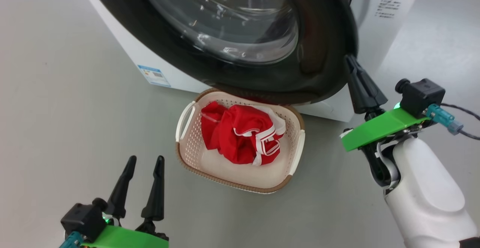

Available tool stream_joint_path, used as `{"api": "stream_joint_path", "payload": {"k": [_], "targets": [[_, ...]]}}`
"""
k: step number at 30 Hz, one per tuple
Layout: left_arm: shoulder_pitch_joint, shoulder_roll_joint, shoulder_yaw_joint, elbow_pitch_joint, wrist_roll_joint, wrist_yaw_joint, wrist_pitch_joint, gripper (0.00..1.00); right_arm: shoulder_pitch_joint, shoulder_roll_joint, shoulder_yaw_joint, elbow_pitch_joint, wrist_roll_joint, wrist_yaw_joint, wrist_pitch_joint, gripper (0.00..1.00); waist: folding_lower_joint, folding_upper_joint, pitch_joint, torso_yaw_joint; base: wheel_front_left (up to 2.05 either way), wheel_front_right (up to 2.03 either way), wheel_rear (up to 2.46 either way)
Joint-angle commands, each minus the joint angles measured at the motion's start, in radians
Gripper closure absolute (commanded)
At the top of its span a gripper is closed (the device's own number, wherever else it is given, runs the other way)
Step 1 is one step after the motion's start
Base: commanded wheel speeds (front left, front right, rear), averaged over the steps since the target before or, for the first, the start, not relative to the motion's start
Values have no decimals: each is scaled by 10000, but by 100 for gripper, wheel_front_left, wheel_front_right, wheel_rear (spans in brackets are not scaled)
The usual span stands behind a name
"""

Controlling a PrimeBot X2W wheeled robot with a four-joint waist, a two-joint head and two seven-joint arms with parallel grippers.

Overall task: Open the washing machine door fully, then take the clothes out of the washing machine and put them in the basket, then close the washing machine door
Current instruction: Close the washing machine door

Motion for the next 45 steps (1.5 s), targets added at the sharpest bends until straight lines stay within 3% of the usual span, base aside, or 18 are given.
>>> {"api": "stream_joint_path", "payload": {"k": [1,28,40,42,45], "targets": [[-285,78,221,-222,-67,-56,-49,0,-419,37,70,-136,-162,65,-65,100,0,0,302,255,0,0,0],[-1330,78,-492,-247,-502,-56,-49,0,-2593,-307,-1450,-321,-502,65,-65,100,0,0,1621,958,0,0,0],[-1134,78,-436,31,-62,-56,-49,0,-1118,-341,-693,-636,-395,65,-65,100,0,0,865,591,0,0,0],[-1077,78,-398,81,91,-56,-49,0,-725,-357,-586,-741,-391,65,-65,89,0,0,715,470,0,0,0],[-966,78,-314,157,298,-56,-49,0,-152,-368,-468,-915,-379,65,-65,55,0,0,473,249,0,0,0]]}}
